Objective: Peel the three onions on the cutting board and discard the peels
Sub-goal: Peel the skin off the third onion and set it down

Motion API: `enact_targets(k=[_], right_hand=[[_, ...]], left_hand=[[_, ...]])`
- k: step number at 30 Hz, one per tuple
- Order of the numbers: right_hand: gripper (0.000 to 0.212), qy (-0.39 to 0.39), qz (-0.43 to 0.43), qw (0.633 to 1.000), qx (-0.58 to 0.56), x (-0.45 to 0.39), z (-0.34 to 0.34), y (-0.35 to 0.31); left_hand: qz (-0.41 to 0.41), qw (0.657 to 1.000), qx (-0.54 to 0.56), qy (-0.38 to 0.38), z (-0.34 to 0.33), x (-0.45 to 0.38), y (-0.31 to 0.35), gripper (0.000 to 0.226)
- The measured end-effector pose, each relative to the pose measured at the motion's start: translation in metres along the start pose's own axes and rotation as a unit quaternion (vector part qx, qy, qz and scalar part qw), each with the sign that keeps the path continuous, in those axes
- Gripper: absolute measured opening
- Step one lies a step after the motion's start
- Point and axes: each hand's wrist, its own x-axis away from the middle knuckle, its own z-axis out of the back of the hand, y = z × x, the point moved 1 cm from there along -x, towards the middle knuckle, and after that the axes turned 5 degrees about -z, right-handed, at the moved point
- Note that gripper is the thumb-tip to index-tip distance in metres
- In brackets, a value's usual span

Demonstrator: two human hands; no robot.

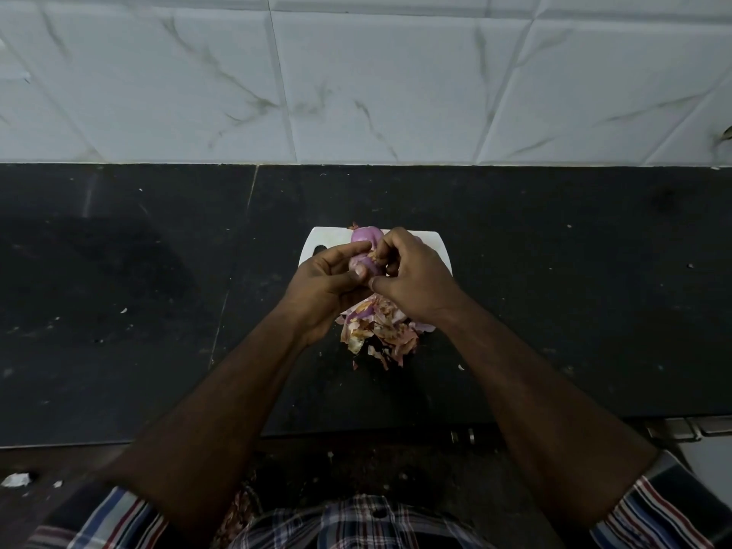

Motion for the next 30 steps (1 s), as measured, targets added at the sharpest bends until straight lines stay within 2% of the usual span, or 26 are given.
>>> enact_targets(k=[10, 13, 19, 25, 30], right_hand=[[0.027, 0.008, 0.01, 0.999, -0.031, -0.002, 0.003, 0.006], [0.026, 0.04, 0.023, 0.998, -0.036, 0.0, 0.002, 0.01], [0.037, 0.113, 0.034, 0.993, -0.017, 0.006, -0.011, 0.013], [0.035, 0.061, -0.005, 0.998, 0.004, 0.002, -0.003, 0.007], [0.035, 0.05, -0.01, 0.999, 0.005, 0.002, -0.004, 0.009]], left_hand=[[0.008, 1.0, 0.004, 0.014, -0.007, -0.001, 0.002, 0.038], [0.014, 1.0, 0.007, 0.018, -0.005, -0.003, 0.002, 0.037], [0.022, 0.999, 0.0, 0.027, -0.001, -0.007, 0.003, 0.039], [-0.014, 0.998, -0.035, 0.042, -0.006, -0.002, -0.003, 0.038], [-0.028, 0.996, -0.062, 0.05, -0.01, -0.003, -0.001, 0.039]])
